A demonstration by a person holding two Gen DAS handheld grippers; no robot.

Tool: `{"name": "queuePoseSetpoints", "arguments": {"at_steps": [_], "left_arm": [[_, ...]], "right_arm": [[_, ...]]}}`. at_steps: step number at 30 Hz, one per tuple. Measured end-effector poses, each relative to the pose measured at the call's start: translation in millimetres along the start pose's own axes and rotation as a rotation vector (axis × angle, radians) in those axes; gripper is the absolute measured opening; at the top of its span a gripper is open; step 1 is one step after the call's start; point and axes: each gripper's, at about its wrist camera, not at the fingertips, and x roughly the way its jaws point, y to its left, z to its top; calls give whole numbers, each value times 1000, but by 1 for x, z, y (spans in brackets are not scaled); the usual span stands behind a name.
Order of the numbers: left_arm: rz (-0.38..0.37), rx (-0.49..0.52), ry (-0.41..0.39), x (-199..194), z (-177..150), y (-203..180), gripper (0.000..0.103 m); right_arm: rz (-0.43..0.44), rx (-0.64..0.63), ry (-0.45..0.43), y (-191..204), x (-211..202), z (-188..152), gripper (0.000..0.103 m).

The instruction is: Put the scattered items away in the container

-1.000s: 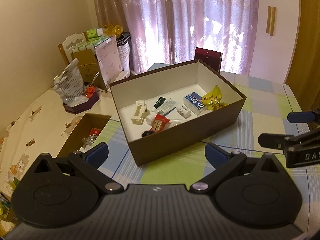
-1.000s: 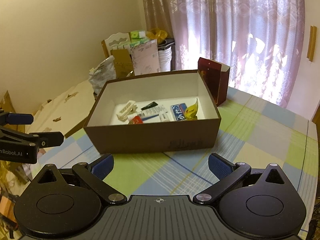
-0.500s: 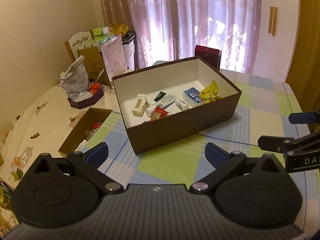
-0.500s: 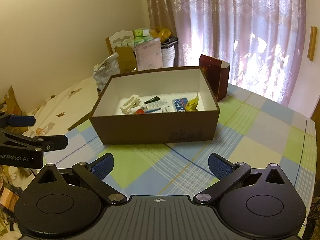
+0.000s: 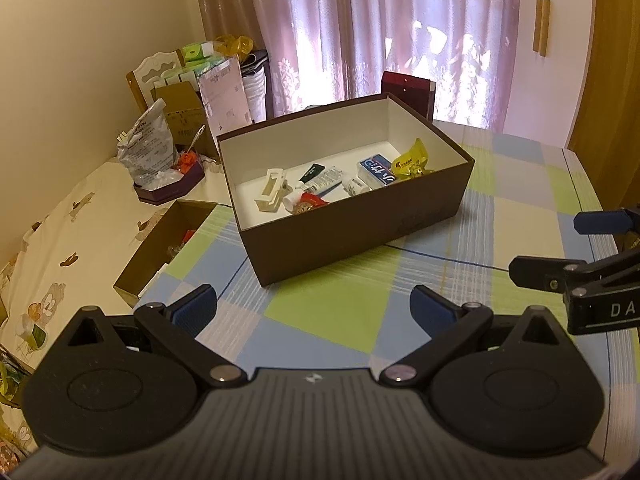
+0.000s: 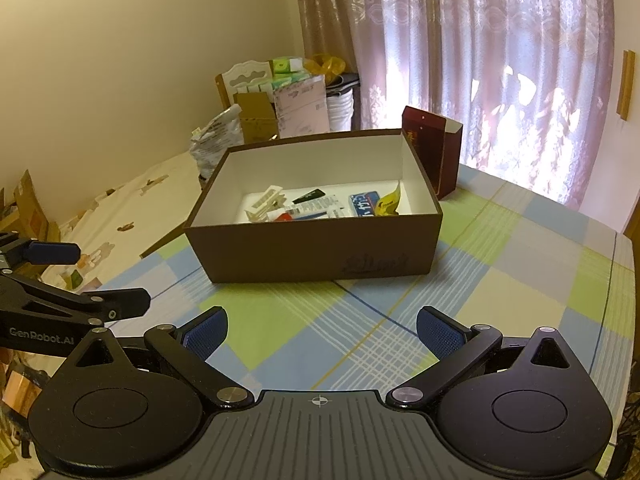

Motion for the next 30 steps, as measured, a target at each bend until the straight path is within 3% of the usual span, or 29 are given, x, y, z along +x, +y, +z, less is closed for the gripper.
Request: {"name": "queuePoseSetpoints", "arguments": {"at_steps": [30], "left_arm": [[9,1,59,20,-11,3,102]], "right_arm": [[19,-21,42,3,17,-1,103]]}}
